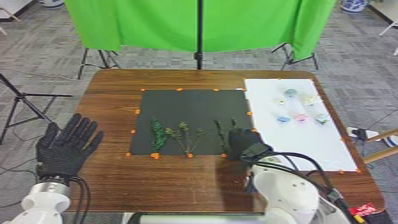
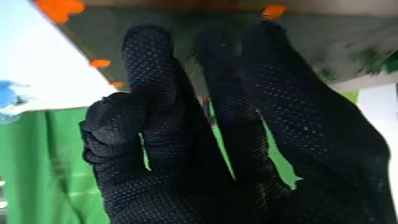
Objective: Arrange flowers
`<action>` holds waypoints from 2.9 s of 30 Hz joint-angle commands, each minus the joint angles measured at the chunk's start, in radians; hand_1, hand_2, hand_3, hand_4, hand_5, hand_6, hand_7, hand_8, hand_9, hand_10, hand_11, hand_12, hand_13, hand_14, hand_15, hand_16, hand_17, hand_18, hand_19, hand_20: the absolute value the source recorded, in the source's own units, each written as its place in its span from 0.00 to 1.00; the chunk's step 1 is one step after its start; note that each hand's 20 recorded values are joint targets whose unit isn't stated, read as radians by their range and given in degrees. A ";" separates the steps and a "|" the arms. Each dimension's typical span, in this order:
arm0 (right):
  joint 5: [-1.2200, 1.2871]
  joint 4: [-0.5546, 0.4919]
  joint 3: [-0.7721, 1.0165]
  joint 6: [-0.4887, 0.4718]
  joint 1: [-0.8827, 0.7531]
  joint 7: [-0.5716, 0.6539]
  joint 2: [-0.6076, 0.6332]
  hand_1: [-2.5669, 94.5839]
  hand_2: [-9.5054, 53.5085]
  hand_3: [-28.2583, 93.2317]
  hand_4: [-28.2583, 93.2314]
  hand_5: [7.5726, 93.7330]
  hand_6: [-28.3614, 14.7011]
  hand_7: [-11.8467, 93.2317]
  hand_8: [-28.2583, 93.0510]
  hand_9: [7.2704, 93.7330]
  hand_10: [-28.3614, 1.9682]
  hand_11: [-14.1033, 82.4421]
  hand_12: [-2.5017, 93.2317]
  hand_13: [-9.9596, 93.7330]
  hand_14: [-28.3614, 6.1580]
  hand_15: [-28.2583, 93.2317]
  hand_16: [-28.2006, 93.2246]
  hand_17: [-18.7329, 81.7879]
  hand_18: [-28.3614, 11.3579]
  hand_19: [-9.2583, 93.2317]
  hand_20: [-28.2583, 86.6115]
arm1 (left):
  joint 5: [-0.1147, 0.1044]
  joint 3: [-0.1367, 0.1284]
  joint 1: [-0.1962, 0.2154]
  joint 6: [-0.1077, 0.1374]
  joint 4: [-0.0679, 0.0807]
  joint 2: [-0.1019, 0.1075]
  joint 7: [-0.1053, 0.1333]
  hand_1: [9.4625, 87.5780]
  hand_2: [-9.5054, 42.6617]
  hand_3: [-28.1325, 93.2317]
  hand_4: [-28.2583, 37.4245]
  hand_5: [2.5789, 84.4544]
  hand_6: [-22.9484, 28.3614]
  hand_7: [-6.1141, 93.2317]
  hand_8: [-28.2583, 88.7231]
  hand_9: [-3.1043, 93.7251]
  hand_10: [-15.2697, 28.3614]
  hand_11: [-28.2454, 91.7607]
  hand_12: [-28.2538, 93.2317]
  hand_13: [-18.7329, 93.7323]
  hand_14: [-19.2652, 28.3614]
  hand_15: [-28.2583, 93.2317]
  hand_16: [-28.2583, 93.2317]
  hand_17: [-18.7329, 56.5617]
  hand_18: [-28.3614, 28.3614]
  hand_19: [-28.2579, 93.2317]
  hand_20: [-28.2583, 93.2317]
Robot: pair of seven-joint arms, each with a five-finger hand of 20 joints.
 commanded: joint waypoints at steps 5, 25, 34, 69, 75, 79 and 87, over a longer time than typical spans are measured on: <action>-0.100 0.134 0.190 0.283 0.060 0.069 0.077 0.62 0.00 0.82 0.03 0.61 0.48 0.34 0.23 0.56 0.22 0.28 0.19 0.71 0.54 0.66 0.54 0.57 0.03 1.00 0.58 | 0.019 -0.001 0.009 -0.010 -0.006 0.000 -0.008 0.23 0.47 0.82 0.00 0.53 0.62 0.18 0.17 0.43 0.70 0.36 0.34 0.43 0.74 0.52 0.20 0.18 0.77 0.50 0.37; -0.001 0.339 0.186 -0.049 0.233 -0.012 0.053 0.66 0.00 0.80 0.00 0.57 0.52 0.28 0.15 0.52 0.35 0.27 0.19 0.63 0.45 0.70 0.54 0.53 0.05 0.96 0.63 | 0.019 0.034 0.006 -0.004 -0.012 0.000 -0.015 0.23 0.48 0.82 0.00 0.53 0.62 0.18 0.17 0.43 0.70 0.37 0.34 0.43 0.74 0.52 0.20 0.18 0.77 0.50 0.37; -0.010 0.366 0.170 -0.021 0.217 -0.050 0.045 0.70 0.00 0.79 0.00 0.58 0.55 0.29 0.15 0.58 0.40 0.31 0.21 0.64 0.47 0.72 0.59 0.52 0.06 0.96 0.65 | 0.017 0.037 0.005 -0.003 -0.011 -0.003 -0.017 0.23 0.48 0.82 0.00 0.53 0.62 0.18 0.17 0.43 0.70 0.37 0.33 0.43 0.73 0.52 0.20 0.19 0.77 0.50 0.37; -0.064 0.557 -0.276 0.246 0.481 -0.517 -0.422 0.67 0.00 0.83 0.00 0.73 0.74 0.50 0.35 0.87 0.70 0.30 0.53 0.73 0.48 0.80 0.67 0.57 0.13 0.98 0.67 | -0.008 0.052 -0.004 0.058 -0.018 0.057 0.084 0.24 0.49 0.82 0.00 0.57 0.65 0.18 0.16 0.47 0.76 0.38 0.33 0.45 0.78 0.55 0.20 0.19 0.78 0.51 0.38; -0.116 0.632 -0.269 0.238 0.496 -0.491 -0.506 0.66 0.00 0.83 0.00 0.72 0.77 0.52 0.34 0.87 0.72 0.30 0.53 0.74 0.49 0.80 0.67 0.58 0.14 0.98 0.67 | -0.016 0.065 0.003 0.039 -0.024 0.072 0.108 0.24 0.49 0.82 0.00 0.58 0.67 0.17 0.16 0.48 0.79 0.38 0.33 0.45 0.81 0.56 0.20 0.18 0.78 0.51 0.38; -0.130 0.648 -0.281 0.214 0.488 -0.474 -0.533 0.65 0.00 0.84 0.00 0.72 0.76 0.53 0.34 0.87 0.71 0.30 0.53 0.74 0.49 0.80 0.67 0.58 0.14 0.98 0.67 | -0.017 0.069 0.009 0.035 -0.031 0.081 0.117 0.24 0.49 0.82 0.00 0.58 0.67 0.17 0.16 0.49 0.80 0.38 0.33 0.46 0.82 0.56 0.20 0.19 0.78 0.51 0.38; -0.232 0.692 -0.275 0.234 0.460 -0.480 -0.569 0.71 0.00 0.82 0.00 0.74 0.60 0.49 0.32 0.85 0.59 0.30 0.52 0.72 0.47 0.80 0.68 0.56 0.14 0.97 0.66 | -0.020 0.062 0.004 -0.012 -0.019 0.077 0.099 0.24 0.49 0.82 0.00 0.57 0.66 0.17 0.17 0.49 0.81 0.38 0.34 0.47 0.85 0.57 0.20 0.18 0.79 0.51 0.39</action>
